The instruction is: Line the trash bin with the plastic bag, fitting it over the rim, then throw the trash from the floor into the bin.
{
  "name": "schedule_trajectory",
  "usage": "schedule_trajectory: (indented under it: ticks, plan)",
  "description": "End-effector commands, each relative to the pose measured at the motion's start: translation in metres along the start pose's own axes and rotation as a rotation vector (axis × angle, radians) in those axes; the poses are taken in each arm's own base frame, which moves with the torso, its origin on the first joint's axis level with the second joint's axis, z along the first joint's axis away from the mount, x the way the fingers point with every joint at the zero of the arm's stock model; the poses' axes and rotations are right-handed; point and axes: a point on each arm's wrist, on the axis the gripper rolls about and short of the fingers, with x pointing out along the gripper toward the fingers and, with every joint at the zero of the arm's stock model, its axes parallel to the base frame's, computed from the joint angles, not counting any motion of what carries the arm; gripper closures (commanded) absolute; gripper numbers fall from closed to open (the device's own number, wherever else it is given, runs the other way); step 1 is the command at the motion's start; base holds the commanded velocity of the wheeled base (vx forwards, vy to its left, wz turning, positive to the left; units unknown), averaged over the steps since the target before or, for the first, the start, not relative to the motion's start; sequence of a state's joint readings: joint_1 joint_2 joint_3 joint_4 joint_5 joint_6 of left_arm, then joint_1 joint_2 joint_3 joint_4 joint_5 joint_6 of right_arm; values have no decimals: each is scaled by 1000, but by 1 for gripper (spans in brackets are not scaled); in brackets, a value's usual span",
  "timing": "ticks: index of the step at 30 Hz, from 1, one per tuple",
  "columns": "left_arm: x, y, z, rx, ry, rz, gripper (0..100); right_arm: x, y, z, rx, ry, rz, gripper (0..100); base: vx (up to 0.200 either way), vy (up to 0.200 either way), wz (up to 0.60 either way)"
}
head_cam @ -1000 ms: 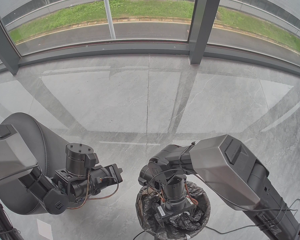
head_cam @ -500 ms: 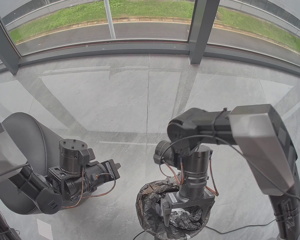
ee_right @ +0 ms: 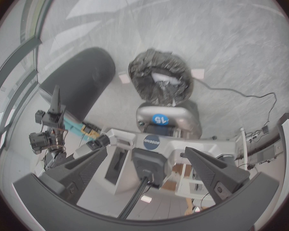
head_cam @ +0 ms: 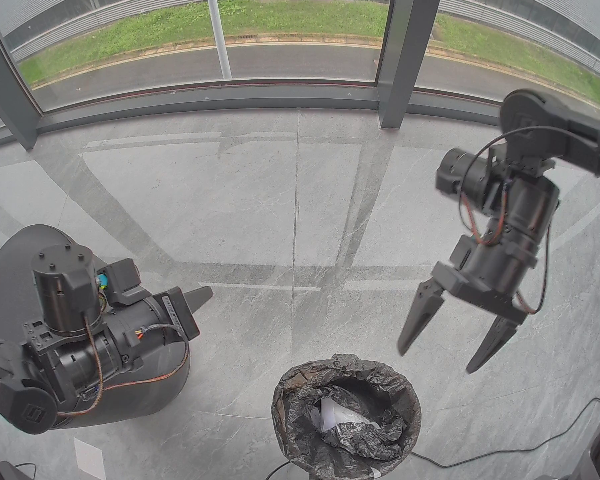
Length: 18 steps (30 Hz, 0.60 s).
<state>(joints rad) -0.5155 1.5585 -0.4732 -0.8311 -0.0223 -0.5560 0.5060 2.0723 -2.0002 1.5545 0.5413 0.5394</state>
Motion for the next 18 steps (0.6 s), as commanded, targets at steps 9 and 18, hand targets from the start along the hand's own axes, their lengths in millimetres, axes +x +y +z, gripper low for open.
schedule_trajectory:
  ticks: [9, 18]
  plan:
    - [-119, -24, 46, 324, -258, 224, 100, -124, -64, -187, -231, -843, -359, 0, 0, 0, 0]
    - [-224, -17, 33, 392, -227, 291, 100, -95, -147, -343, -307, -1355, -229, 0, 0, 0, 0]
